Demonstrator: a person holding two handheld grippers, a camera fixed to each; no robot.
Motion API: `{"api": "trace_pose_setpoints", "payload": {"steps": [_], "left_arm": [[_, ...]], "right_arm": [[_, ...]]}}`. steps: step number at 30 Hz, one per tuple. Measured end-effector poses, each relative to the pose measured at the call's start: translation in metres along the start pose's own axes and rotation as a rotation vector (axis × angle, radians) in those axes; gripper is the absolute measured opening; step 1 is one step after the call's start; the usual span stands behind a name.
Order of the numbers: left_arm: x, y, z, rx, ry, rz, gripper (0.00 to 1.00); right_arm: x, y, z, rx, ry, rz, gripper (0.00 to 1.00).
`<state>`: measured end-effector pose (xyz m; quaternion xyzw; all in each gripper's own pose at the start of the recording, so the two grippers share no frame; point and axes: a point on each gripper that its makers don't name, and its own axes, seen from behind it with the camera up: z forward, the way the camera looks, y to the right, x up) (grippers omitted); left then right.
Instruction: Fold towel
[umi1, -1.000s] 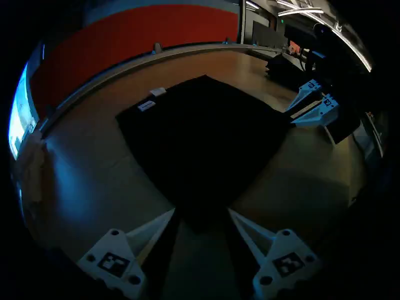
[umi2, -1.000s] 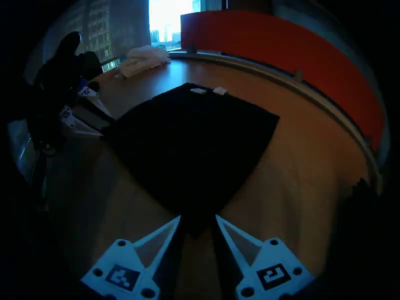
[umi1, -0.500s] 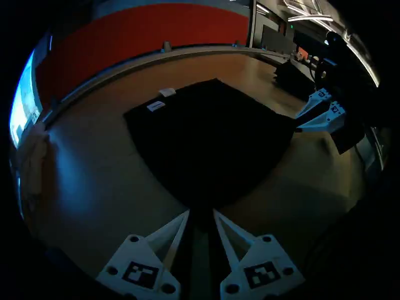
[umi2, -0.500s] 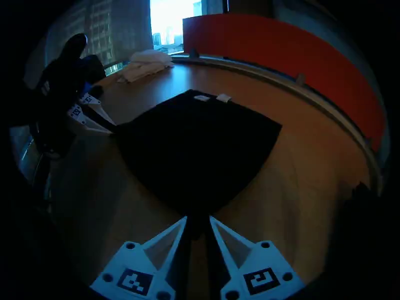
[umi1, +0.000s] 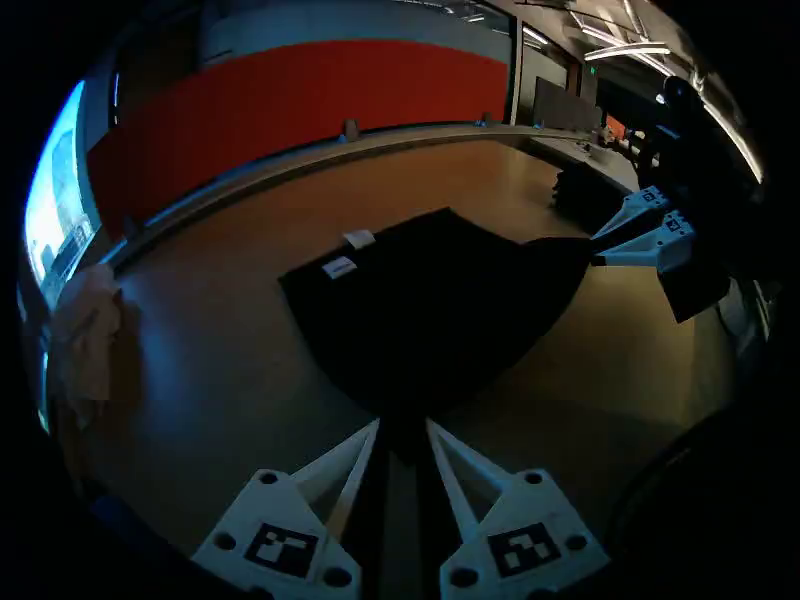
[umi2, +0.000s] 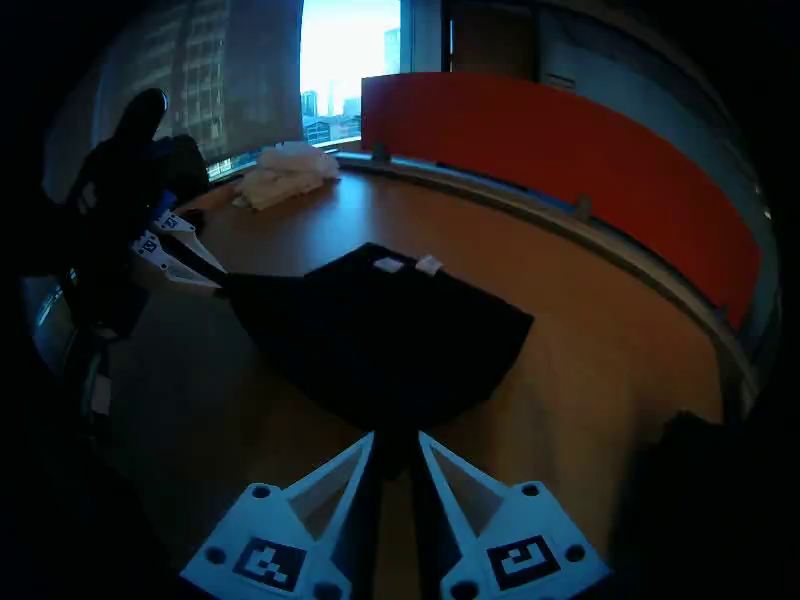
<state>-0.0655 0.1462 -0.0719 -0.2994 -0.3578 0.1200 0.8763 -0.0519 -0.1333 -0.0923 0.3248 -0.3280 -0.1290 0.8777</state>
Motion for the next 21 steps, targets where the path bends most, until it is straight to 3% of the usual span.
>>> {"api": "trace_pose_setpoints", "payload": {"steps": [14, 21], "left_arm": [[0.041, 0.002, -0.038, 0.019, 0.06, 0.014, 0.15], [0.068, -0.001, -0.056, 0.036, 0.102, -0.005, 0.15]], "right_arm": [[0.044, 0.007, -0.032, -0.031, 0.096, -0.008, 0.16], [0.064, 0.011, -0.049, -0.046, 0.133, -0.019, 0.15]]}}
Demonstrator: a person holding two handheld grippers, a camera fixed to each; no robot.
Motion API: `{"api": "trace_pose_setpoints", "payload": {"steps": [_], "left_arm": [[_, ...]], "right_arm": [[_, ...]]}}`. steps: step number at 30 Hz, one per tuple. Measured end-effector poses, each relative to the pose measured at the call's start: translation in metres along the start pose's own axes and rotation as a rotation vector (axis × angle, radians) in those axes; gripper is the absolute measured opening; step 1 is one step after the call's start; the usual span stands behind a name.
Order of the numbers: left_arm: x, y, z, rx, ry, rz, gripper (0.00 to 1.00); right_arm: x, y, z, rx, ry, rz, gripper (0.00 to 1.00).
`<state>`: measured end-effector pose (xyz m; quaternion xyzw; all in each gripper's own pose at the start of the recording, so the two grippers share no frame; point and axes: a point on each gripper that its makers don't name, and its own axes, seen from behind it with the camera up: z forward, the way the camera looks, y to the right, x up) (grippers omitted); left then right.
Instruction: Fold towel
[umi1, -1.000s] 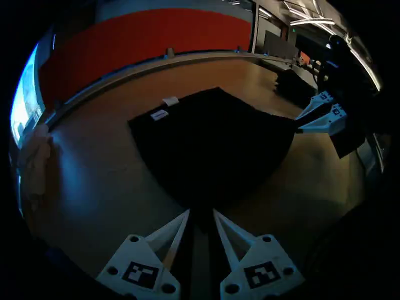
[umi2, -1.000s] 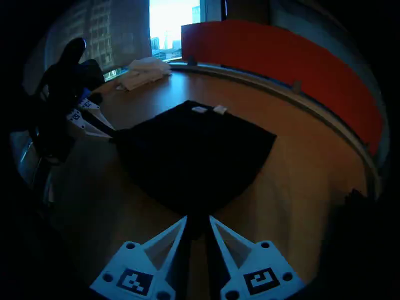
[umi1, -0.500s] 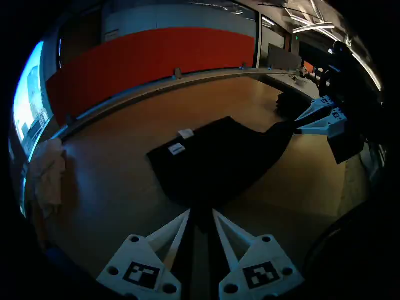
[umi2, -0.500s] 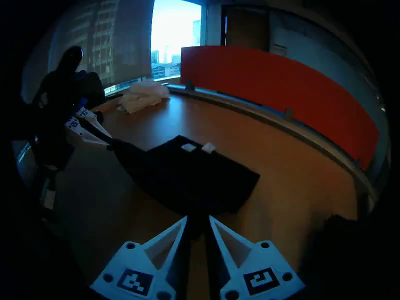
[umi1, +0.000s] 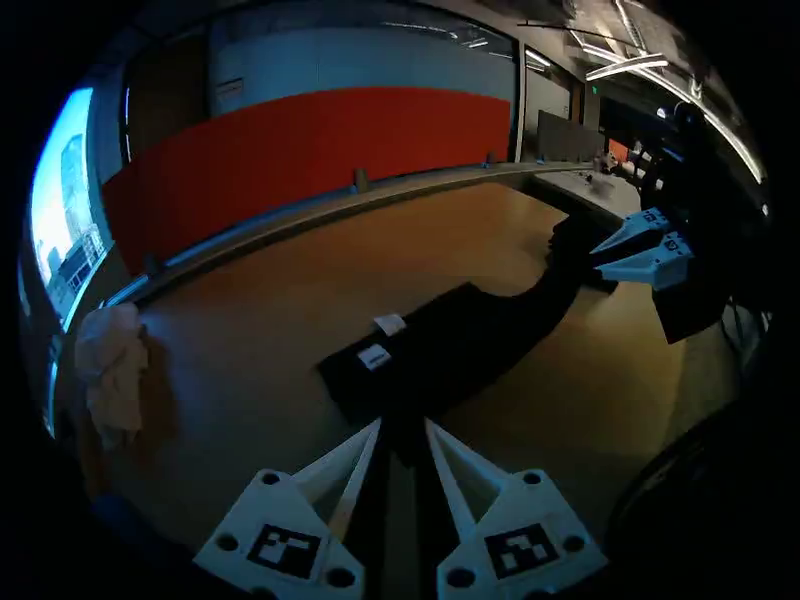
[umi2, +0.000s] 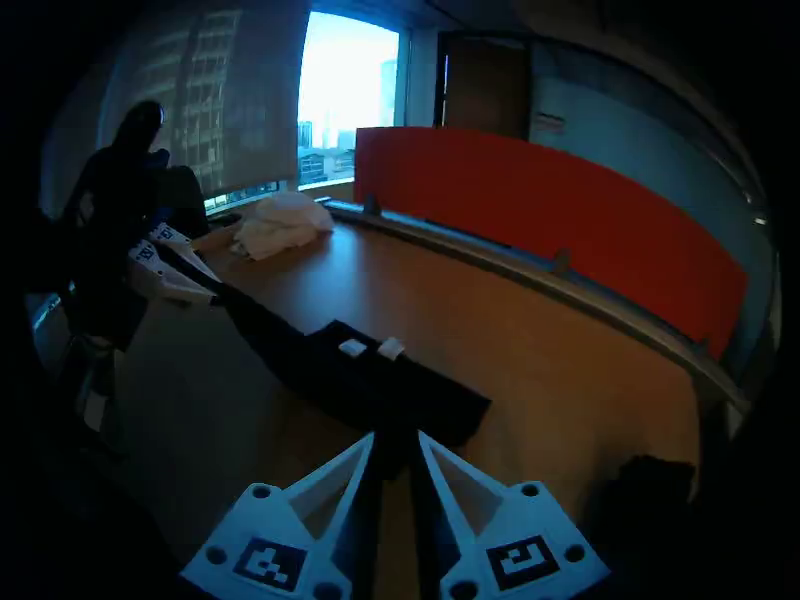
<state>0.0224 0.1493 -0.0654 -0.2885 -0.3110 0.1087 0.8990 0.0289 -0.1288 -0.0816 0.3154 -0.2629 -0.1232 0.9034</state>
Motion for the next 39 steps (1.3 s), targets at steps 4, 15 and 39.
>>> {"api": "trace_pose_setpoints", "payload": {"steps": [4, 15, 39], "left_arm": [[0.016, -0.002, -0.009, 0.011, 0.021, -0.007, 0.15], [0.046, 0.003, -0.036, 0.01, 0.052, -0.013, 0.15], [0.029, 0.012, -0.036, -0.02, -0.004, -0.027, 0.14]], "right_arm": [[0.014, 0.002, -0.008, -0.008, 0.022, -0.008, 0.15], [0.052, 0.008, -0.034, -0.022, 0.085, -0.005, 0.15], [0.032, 0.004, -0.036, 0.007, 0.032, -0.011, 0.15]]}}
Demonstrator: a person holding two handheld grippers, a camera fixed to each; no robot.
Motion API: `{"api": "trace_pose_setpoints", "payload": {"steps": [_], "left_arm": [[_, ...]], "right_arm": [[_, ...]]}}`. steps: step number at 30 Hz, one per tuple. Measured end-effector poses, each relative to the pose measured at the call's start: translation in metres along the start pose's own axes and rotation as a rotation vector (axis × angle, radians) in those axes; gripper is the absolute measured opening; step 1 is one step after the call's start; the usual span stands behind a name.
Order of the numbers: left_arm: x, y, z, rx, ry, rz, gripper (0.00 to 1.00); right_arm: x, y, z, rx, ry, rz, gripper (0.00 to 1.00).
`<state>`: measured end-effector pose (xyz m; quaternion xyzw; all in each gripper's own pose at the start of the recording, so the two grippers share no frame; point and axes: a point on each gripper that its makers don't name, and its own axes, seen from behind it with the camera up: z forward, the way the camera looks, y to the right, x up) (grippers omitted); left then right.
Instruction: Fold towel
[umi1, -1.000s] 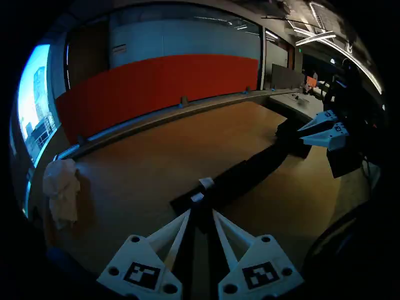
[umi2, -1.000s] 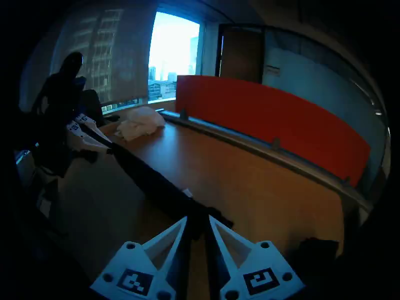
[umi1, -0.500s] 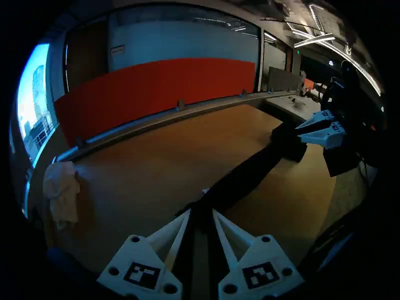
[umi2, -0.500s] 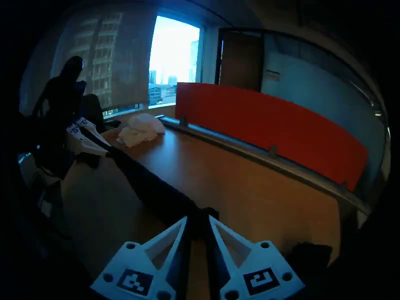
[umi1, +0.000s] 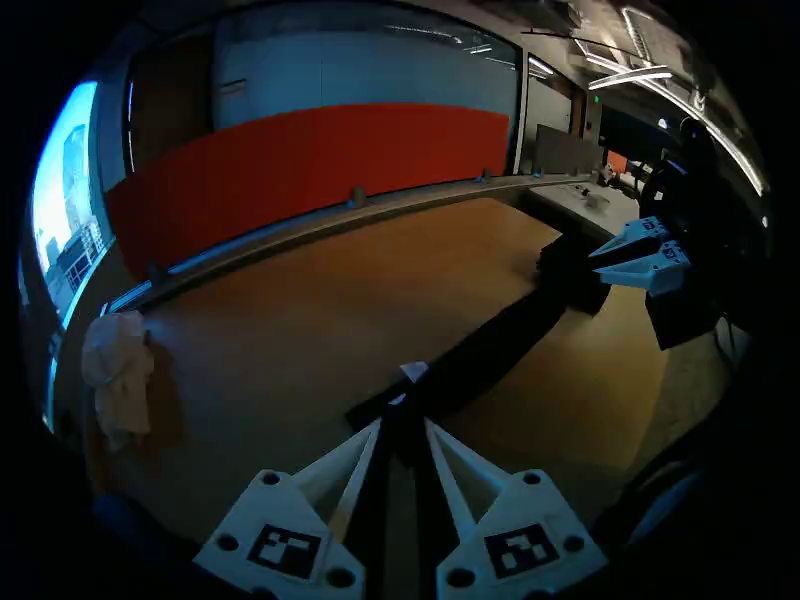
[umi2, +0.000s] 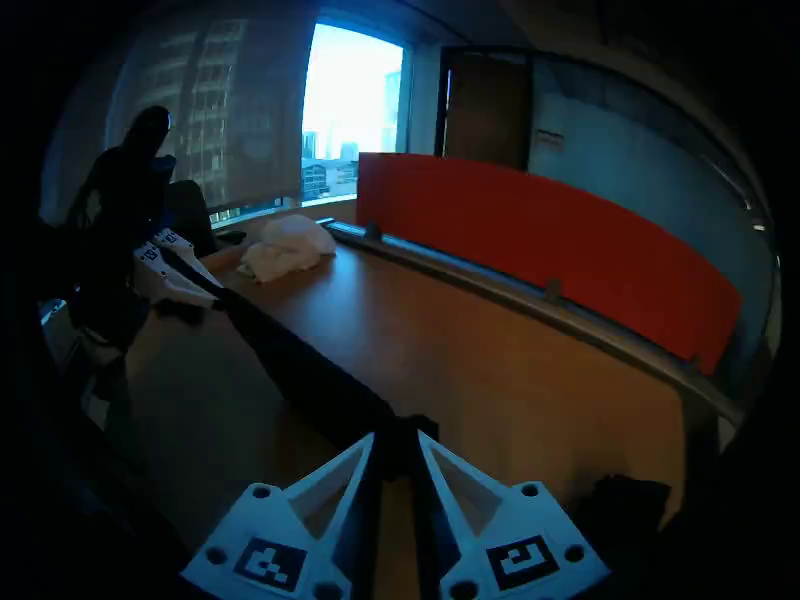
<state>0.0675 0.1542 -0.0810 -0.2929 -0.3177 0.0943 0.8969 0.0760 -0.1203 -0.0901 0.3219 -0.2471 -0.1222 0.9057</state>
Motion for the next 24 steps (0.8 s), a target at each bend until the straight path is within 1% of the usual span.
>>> {"api": "trace_pose_setpoints", "payload": {"steps": [3, 9, 15, 20, 24], "left_arm": [[-0.007, 0.0, 0.006, -0.001, -0.021, -0.002, 0.14], [-0.022, -0.004, 0.023, -0.002, -0.065, -0.013, 0.14], [-0.03, -0.011, 0.046, -0.005, -0.094, -0.031, 0.14], [-0.038, -0.016, 0.066, -0.013, -0.13, -0.025, 0.15], [-0.048, -0.018, 0.08, -0.022, -0.16, -0.017, 0.14]], "right_arm": [[-0.007, 0.0, 0.005, 0.005, -0.017, 0.003, 0.15], [-0.027, 0.001, 0.021, 0.019, -0.061, 0.013, 0.15], [-0.043, 0.009, 0.043, 0.03, -0.101, 0.022, 0.15], [-0.056, 0.016, 0.061, 0.04, -0.139, 0.023, 0.15], [-0.067, 0.021, 0.073, 0.047, -0.166, 0.028, 0.15]]}}
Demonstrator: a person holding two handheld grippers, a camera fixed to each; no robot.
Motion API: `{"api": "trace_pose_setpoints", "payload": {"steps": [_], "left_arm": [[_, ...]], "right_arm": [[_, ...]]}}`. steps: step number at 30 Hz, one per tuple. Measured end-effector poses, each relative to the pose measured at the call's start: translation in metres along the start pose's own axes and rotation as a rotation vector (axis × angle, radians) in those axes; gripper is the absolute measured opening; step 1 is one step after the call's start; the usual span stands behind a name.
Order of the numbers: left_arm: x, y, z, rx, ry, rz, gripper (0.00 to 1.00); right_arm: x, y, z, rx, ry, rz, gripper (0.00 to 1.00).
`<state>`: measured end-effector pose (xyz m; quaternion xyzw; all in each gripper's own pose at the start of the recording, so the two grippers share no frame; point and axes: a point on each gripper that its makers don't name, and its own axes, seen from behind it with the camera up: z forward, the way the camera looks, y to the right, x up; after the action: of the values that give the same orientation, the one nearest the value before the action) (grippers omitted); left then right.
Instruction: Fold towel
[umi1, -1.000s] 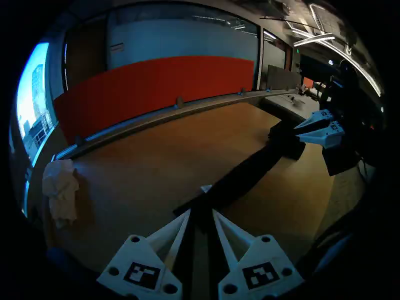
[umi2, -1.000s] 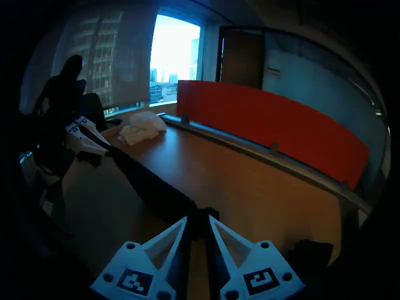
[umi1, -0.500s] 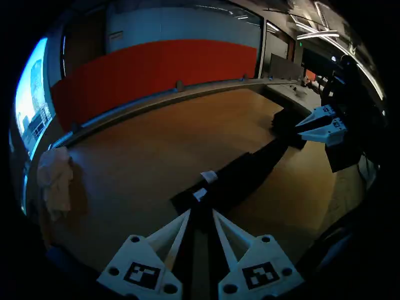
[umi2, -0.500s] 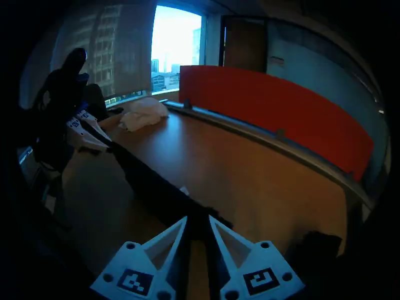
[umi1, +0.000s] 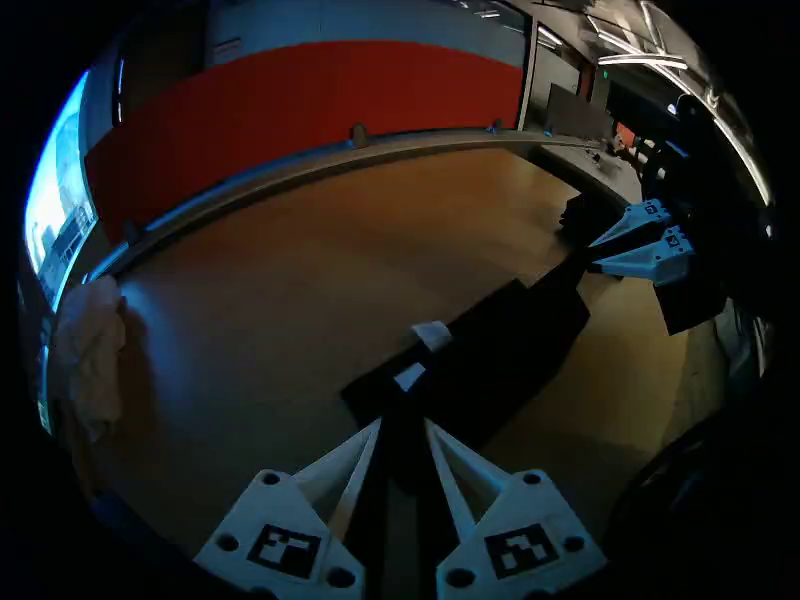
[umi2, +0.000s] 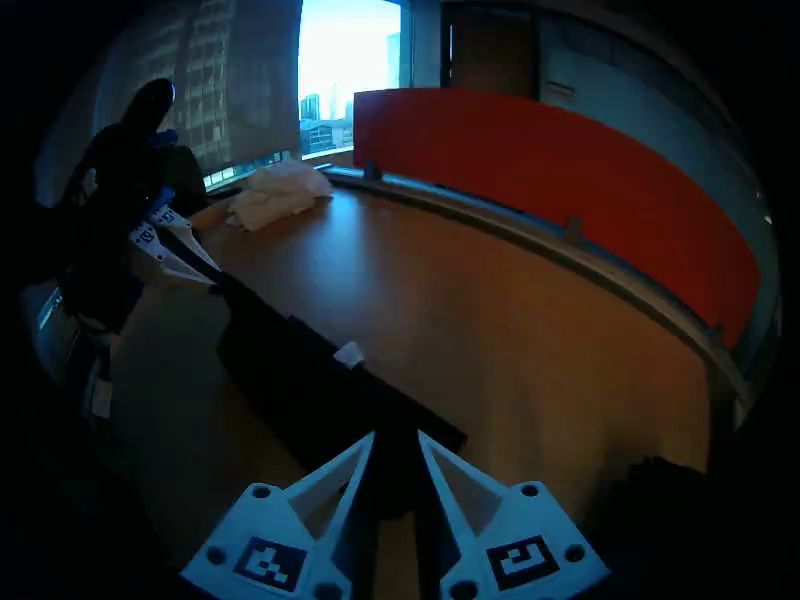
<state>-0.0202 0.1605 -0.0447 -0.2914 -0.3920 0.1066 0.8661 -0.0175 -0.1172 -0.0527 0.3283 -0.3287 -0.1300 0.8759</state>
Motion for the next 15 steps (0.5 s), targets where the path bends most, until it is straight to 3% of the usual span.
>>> {"api": "trace_pose_setpoints", "payload": {"steps": [15], "left_arm": [[-0.02, -0.007, 0.04, -0.006, -0.064, -0.007, 0.14]], "right_arm": [[-0.029, 0.006, 0.03, 0.008, -0.07, 0.035, 0.16]]}}
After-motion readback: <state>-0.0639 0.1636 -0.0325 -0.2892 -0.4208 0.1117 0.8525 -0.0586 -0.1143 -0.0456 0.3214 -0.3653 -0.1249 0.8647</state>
